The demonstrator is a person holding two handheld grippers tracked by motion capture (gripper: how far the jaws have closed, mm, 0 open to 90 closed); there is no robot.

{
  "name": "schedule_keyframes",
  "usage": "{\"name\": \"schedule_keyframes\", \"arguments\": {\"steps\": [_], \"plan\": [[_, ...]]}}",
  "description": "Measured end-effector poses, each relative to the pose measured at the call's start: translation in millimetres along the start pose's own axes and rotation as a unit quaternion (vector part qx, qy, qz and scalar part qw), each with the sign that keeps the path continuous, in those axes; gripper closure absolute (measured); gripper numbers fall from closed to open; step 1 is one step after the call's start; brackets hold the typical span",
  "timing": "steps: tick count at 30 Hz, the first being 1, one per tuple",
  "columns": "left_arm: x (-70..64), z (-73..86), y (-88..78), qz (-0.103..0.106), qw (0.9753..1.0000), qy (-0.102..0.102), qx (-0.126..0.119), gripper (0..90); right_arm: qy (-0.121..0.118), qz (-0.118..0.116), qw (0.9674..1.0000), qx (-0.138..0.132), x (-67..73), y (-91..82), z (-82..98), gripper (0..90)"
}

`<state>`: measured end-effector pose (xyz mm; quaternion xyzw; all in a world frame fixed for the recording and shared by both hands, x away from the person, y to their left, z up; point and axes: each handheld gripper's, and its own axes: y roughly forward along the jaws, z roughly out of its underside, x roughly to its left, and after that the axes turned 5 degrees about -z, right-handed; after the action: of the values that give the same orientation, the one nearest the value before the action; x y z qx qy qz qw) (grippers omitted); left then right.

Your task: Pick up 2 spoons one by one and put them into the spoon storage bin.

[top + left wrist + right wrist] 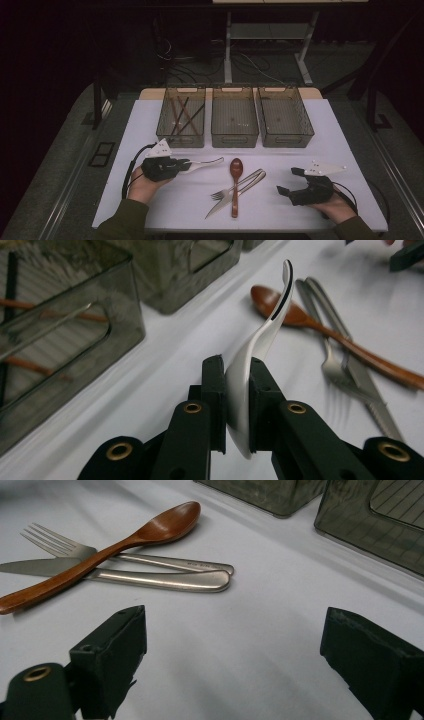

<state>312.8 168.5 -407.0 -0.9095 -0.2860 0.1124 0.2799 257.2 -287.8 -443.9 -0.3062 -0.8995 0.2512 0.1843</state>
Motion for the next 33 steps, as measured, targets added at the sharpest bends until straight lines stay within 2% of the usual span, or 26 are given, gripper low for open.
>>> {"name": "schedule_keyframes", "arguments": {"steps": [8,15,20,22,24,33], "plan": [[-5.6,-18.8,9.5,0.014,0.9996,0.009,-0.02,80.7,-0.002,0.0,1.0,-0.006,0.1,0.1,-1.3,11.5],[-4.2,-40.9,18.2,0.019,0.9988,0.02,-0.041,80.7,-0.001,0.001,1.0,-0.007,-0.6,-0.1,-1.0,11.5],[-0.9,-57.8,31.1,0.022,0.9985,0.033,-0.038,80.6,0.003,0.001,1.0,-0.006,-1.5,-0.9,-0.3,11.5],[1.8,-65.0,36.8,0.019,0.9986,0.039,-0.031,80.6,0.004,0.002,1.0,-0.007,-1.7,-1.1,-0.2,11.5],[4.6,-71.7,43.3,0.018,0.9987,0.039,-0.03,80.6,0.004,0.002,1.0,-0.008,-1.5,-1.8,-0.2,11.5],[16.6,-103.5,65.0,-0.003,0.9982,0.055,-0.024,80.6,0.011,-0.001,0.9998,-0.017,-3.1,-4.3,-0.3,11.5]]}}
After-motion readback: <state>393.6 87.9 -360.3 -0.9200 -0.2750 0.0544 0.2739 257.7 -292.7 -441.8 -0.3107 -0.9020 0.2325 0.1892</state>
